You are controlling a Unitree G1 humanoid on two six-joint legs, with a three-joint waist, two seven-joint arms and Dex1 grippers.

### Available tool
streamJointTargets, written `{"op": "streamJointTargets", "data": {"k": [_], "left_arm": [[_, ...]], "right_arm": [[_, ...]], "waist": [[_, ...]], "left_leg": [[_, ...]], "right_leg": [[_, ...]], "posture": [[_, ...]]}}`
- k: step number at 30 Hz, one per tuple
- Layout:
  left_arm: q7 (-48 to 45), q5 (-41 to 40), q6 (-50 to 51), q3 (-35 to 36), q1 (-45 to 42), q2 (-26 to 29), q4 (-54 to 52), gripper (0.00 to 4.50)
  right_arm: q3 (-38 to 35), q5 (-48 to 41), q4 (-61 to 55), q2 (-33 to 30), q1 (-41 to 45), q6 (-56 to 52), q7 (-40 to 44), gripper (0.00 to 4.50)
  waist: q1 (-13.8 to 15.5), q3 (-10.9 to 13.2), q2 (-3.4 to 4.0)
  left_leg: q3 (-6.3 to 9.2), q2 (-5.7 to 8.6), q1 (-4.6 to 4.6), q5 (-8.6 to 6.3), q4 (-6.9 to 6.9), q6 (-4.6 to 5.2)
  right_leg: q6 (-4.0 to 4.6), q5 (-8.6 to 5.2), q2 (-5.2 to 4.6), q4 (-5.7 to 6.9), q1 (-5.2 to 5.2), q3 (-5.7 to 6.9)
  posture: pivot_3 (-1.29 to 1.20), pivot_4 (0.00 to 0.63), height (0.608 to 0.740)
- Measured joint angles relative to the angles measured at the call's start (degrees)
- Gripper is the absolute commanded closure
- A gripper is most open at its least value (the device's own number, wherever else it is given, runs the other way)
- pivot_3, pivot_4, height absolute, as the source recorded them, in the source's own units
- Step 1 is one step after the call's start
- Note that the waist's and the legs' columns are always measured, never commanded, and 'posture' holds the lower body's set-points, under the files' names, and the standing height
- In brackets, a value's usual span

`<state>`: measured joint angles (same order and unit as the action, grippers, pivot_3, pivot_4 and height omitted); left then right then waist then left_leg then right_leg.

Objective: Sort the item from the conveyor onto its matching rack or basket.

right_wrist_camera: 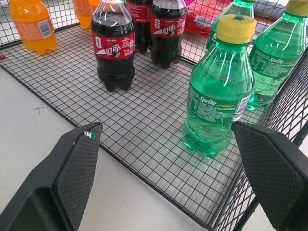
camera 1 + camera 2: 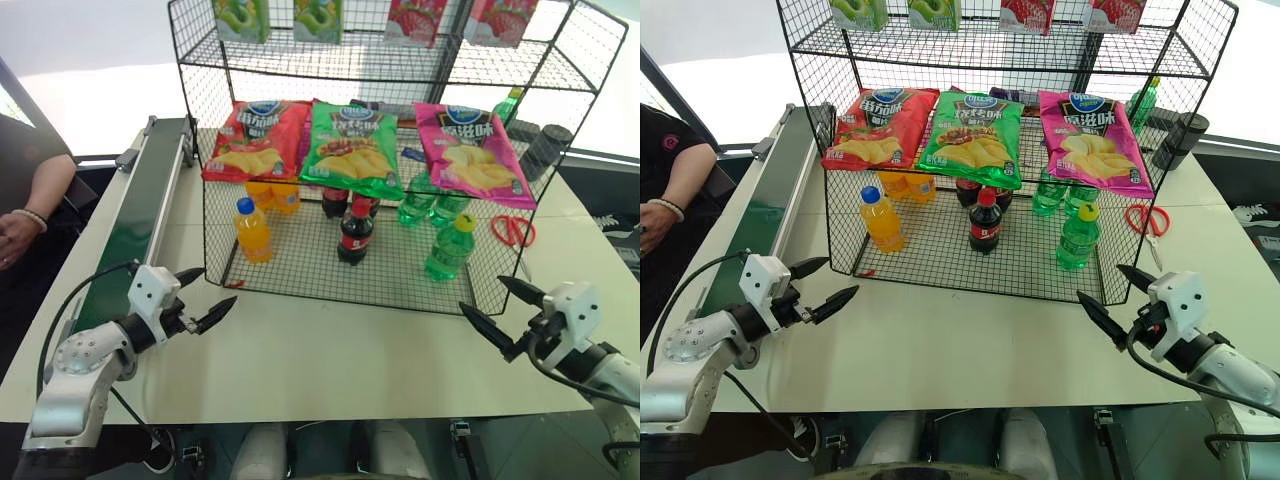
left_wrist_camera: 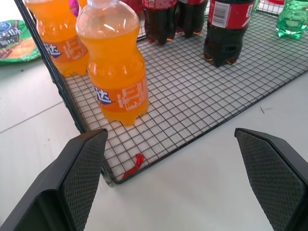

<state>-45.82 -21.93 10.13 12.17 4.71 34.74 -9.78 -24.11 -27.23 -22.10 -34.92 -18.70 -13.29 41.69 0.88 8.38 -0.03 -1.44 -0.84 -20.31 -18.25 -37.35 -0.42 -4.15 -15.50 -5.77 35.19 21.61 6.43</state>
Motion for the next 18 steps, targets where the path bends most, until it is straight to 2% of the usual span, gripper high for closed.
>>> {"op": "streamJointTargets", "data": {"k": [18], "left_arm": [[2.0, 1.1, -0.5, -0.2, -0.6, -1.0, 0.8, 0.0]], "right_arm": [[0.9, 0.2, 0.6, 0.0, 2.4, 0.0, -0.3, 0.03]], "waist": [[0.0, 0.0, -0.01]], "left_leg": [[0.0, 0.0, 0.01, 0.0, 0.0, 0.0]], "right_leg": [[0.0, 0.0, 0.03, 0.01, -0.01, 0.0]], "posture": [[0.0, 0.15, 0.724]]}}
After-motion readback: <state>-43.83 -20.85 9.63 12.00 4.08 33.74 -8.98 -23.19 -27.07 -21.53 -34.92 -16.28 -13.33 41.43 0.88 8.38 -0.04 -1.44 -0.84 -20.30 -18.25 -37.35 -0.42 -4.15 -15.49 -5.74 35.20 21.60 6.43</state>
